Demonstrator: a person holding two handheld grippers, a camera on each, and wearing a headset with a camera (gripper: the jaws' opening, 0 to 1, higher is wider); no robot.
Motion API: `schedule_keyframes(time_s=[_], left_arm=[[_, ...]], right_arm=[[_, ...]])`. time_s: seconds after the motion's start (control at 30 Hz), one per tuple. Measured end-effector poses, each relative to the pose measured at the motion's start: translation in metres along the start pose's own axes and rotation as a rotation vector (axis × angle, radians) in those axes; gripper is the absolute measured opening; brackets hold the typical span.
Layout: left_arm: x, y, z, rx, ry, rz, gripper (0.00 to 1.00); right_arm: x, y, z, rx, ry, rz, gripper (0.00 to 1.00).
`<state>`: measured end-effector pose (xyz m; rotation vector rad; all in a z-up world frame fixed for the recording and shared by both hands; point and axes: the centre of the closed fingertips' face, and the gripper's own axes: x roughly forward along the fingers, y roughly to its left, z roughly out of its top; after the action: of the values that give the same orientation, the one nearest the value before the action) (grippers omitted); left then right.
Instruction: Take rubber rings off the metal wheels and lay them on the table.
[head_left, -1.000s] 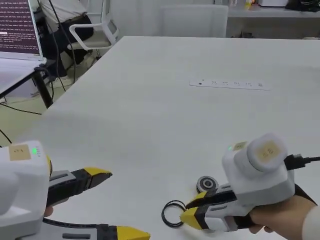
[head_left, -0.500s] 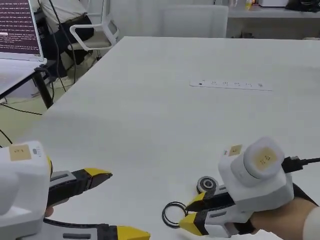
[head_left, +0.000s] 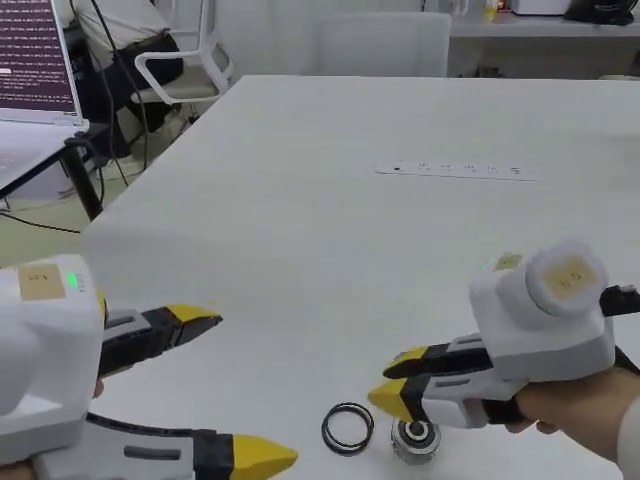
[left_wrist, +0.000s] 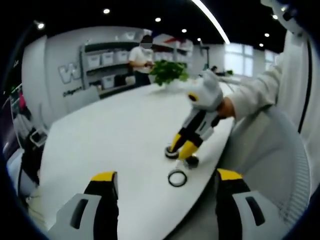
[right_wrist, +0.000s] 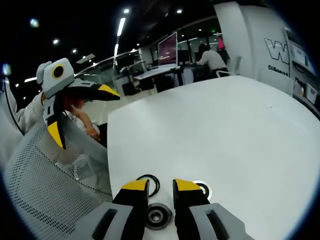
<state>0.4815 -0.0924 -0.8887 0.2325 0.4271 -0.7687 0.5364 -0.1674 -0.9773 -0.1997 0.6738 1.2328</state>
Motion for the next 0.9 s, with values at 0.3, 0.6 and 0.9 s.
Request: schedule_keyframes(time_s=[0.3, 0.6, 0.9], left_arm=[[0.016, 0.009, 0.060, 0.164, -0.062, -0.037, 0.77], [0.058, 0.016, 0.100, 0.289, -0.084, -0.111, 0.71], [0.112, 0.000, 0.101, 0.284, -0.102, -0.244, 0.68]], right_arm=[[-0.017, -0.032, 0.002, 0.090, -0.055, -0.082, 0.16], [-0.022, -0.045, -0.013, 0.115, -0.021, -0.114, 0.16], [-0.024, -0.056, -0.031, 0.131, 0.019, -0.131, 0.16]])
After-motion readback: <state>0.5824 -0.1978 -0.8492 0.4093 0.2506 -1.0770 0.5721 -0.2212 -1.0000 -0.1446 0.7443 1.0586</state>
